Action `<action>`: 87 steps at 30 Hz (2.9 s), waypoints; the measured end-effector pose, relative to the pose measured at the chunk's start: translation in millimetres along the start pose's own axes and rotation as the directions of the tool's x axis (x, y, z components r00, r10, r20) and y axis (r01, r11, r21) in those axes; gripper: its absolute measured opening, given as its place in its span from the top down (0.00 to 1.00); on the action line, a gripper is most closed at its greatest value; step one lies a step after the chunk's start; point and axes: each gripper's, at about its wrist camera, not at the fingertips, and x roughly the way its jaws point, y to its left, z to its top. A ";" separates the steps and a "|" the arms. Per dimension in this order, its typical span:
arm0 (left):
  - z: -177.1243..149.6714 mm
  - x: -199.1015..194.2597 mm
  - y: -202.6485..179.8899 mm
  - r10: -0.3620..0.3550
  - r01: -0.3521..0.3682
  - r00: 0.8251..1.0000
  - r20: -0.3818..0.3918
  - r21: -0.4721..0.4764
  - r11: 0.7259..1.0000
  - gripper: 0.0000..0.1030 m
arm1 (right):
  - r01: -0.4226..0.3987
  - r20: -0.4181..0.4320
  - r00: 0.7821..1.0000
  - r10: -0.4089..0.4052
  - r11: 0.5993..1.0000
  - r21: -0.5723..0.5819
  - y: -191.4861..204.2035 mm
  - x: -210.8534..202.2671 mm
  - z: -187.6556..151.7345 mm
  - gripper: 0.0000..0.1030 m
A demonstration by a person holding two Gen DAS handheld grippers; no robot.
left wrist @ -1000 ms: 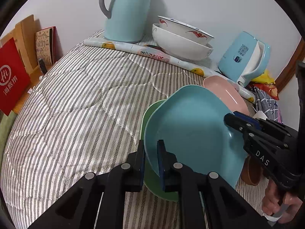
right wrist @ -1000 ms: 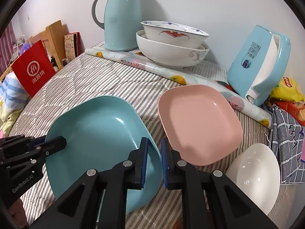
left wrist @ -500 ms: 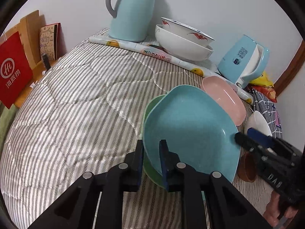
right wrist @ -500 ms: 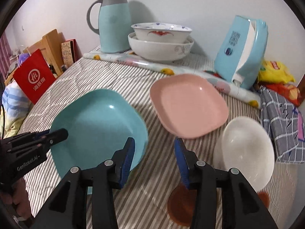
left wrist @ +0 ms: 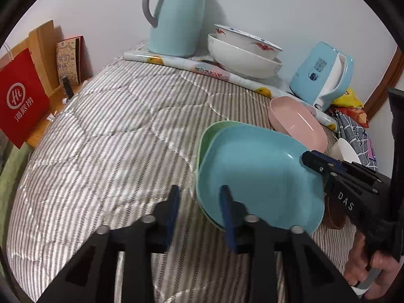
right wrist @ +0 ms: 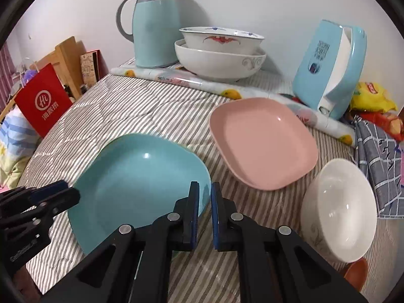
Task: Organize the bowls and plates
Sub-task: 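Lower the blue plate onto the green plate and open the left gripper, then move the left gripper to the rim of the pink plate, then close the left gripper on the pink plate rim and lift it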
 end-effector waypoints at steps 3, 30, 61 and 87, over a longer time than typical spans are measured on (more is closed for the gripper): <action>1.1 -3.3 2.8 0.005 -0.005 1.000 0.016 -0.007 1.000 0.56 | -0.004 -0.007 1.000 0.004 1.000 -0.002 -0.6 1.6 2.7 0.91; 3.9 -0.1 -2.6 -0.007 0.007 1.000 0.011 -0.035 0.999 0.56 | 0.011 0.036 0.999 -0.012 1.000 0.019 -13.0 -5.7 -1.7 0.64; 81.2 27.4 -104.8 -0.036 0.032 0.999 0.035 0.092 0.995 0.56 | 0.036 0.051 0.998 -0.047 0.978 0.205 -132.3 -46.3 24.7 0.39; 110.0 101.2 -122.2 -0.045 0.050 0.998 -0.048 0.104 0.993 0.56 | 0.081 -0.046 0.996 -0.074 0.981 0.178 -154.2 31.0 53.0 0.50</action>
